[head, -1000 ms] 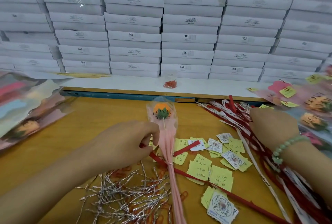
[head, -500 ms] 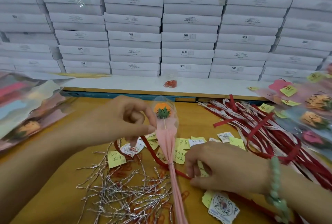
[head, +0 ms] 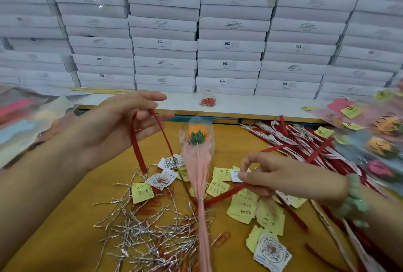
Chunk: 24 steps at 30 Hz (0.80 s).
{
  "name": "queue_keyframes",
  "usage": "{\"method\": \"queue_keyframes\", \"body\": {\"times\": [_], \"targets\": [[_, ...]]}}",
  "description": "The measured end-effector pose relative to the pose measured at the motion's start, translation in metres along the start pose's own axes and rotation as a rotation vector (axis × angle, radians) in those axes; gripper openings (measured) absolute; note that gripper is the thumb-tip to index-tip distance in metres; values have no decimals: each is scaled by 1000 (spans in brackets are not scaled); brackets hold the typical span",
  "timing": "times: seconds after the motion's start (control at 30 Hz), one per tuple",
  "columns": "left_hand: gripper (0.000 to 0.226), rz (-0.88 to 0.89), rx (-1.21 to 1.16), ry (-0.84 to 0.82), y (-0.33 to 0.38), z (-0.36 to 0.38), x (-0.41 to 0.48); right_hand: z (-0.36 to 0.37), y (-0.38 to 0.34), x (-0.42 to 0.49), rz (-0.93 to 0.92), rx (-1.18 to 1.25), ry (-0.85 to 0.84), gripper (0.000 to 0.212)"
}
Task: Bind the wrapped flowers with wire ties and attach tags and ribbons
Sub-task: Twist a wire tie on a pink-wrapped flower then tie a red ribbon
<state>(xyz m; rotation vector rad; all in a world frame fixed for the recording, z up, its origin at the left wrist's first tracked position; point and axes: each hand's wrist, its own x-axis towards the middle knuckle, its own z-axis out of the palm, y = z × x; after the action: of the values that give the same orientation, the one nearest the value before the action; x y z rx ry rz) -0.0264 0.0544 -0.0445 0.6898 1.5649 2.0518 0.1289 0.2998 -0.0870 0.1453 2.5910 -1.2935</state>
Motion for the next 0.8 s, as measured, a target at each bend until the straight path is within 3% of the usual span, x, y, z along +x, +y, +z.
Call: {"method": "queue_keyframes", "body": {"times": [0.1, 0.23, 0.4, 0.53, 0.6, 0.7, 0.8], "targets": [[27, 6, -106, 69, 1, -4, 0, -16, 1, -4, 48, -16, 16, 26], [17, 66, -121, 121, 0, -8, 4, -37, 4, -8, 25, -6, 63, 19], [22, 123, -92, -118, -8, -3, 6, -43, 7, -6, -143, 171, 178, 11], [40, 162, -1, -319, -20, 2, 7, -44, 0, -8, -339, 500, 242, 4], [49, 185, -6, -383, -25, 6, 5, -45, -6, -13, -425, 548, 142, 9], [68, 211, 43, -454, -35, 11, 2, -43, -15, -27, -489, 472, -213, 9], [56, 223, 133, -452, -46, 23, -4, -35, -28, -37, -482, 395, -467, 12]]}}
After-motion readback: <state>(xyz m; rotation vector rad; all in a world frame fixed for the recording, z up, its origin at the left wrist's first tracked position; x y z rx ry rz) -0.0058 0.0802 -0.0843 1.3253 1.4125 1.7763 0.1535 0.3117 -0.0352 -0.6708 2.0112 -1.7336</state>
